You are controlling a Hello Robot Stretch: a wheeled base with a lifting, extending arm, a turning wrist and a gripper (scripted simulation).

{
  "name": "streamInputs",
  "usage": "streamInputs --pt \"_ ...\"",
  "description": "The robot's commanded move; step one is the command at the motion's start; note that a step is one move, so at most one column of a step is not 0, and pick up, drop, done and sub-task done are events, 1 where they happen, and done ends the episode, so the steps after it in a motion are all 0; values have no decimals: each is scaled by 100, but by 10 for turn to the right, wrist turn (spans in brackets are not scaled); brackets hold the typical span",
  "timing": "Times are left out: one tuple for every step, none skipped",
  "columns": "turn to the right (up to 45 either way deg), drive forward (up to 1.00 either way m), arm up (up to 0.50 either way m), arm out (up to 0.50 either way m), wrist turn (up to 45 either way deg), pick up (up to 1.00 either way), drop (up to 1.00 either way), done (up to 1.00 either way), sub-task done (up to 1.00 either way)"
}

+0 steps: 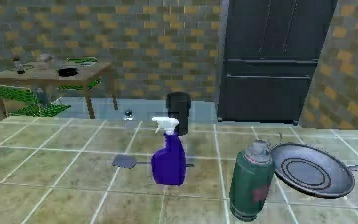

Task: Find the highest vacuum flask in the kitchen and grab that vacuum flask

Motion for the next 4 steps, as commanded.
streamInputs --pt "-450 0 0 0 0 0 0 0 0" --pt "-180 0 0 0 0 0 0 0 0" --pt "0 0 50 0 0 0 0 0 0" --pt "0 0 38 0 0 0 0 0 0"
